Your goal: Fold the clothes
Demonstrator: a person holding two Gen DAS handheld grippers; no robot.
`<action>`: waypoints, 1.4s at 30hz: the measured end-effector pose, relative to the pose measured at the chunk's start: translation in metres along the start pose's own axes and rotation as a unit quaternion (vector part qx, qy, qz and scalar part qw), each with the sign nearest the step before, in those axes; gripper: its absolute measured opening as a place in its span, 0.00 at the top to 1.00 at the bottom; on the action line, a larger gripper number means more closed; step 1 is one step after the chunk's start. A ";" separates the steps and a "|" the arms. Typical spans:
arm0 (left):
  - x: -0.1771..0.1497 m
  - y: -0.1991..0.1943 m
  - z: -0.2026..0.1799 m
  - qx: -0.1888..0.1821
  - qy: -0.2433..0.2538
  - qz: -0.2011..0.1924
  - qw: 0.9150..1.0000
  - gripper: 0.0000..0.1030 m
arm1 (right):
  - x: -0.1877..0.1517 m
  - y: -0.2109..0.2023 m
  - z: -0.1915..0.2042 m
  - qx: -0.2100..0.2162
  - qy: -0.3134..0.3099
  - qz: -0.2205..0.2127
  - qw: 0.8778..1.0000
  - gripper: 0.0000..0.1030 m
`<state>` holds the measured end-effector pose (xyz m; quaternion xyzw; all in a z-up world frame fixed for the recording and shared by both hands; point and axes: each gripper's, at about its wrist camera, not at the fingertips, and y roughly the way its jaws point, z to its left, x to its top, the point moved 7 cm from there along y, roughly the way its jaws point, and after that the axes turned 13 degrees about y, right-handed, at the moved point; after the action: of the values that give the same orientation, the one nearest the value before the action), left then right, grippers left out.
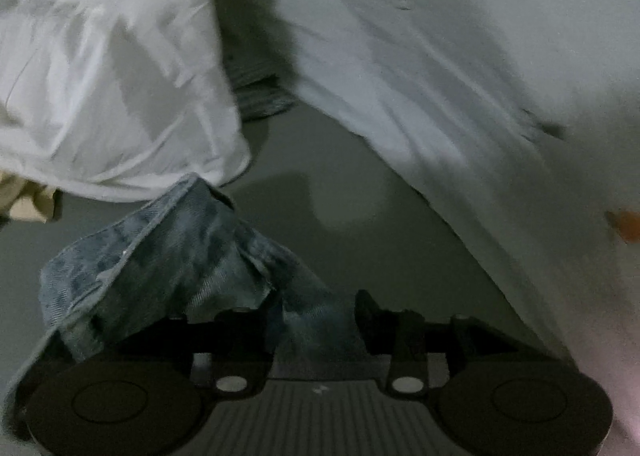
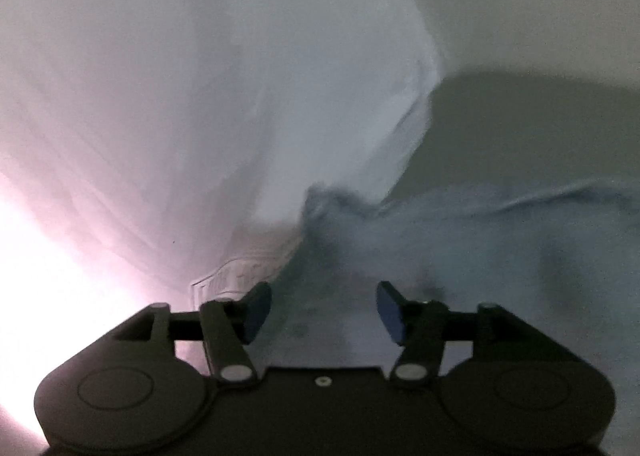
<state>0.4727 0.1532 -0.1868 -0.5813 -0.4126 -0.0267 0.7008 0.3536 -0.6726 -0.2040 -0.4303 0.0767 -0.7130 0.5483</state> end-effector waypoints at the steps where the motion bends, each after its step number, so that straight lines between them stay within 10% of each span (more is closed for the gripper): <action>1: -0.005 -0.008 -0.007 -0.010 0.023 0.002 1.000 0.51 | 0.007 -0.017 -0.009 -0.012 -0.014 -0.017 1.000 0.37; 10: -0.098 -0.029 -0.094 -0.095 0.230 0.068 0.966 0.36 | 0.025 -0.061 -0.110 -0.062 0.030 -0.023 0.997 0.30; 15: -0.120 -0.019 -0.123 -0.045 0.324 0.059 0.943 0.25 | 0.022 -0.036 -0.121 -0.036 0.071 -0.020 0.997 0.30; 22: -0.110 0.004 -0.124 -0.033 0.297 0.079 0.951 0.04 | 0.034 0.004 -0.116 -0.012 0.099 -0.034 0.994 0.33; 27: -0.111 0.003 -0.120 -0.033 0.288 0.072 0.954 0.00 | 0.044 0.010 -0.125 -0.019 0.170 -0.018 0.985 0.67; 30: -0.110 0.006 -0.120 -0.038 0.284 0.075 0.955 0.00 | 0.053 -0.009 -0.123 0.024 0.202 -0.010 0.979 0.86; 36: -0.107 0.007 -0.122 -0.040 0.289 0.099 0.951 0.00 | 0.070 -0.093 -0.094 0.044 0.178 -0.044 0.982 0.90; 42: -0.111 0.006 -0.120 -0.043 0.287 0.084 0.953 0.00 | 0.043 -0.062 -0.147 -0.105 0.139 0.013 0.985 0.77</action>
<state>0.4682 0.0059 -0.2573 -0.6111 -0.1420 -0.1510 0.7639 0.2054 -0.7380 -0.2357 -0.3813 0.2323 -0.7468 0.4929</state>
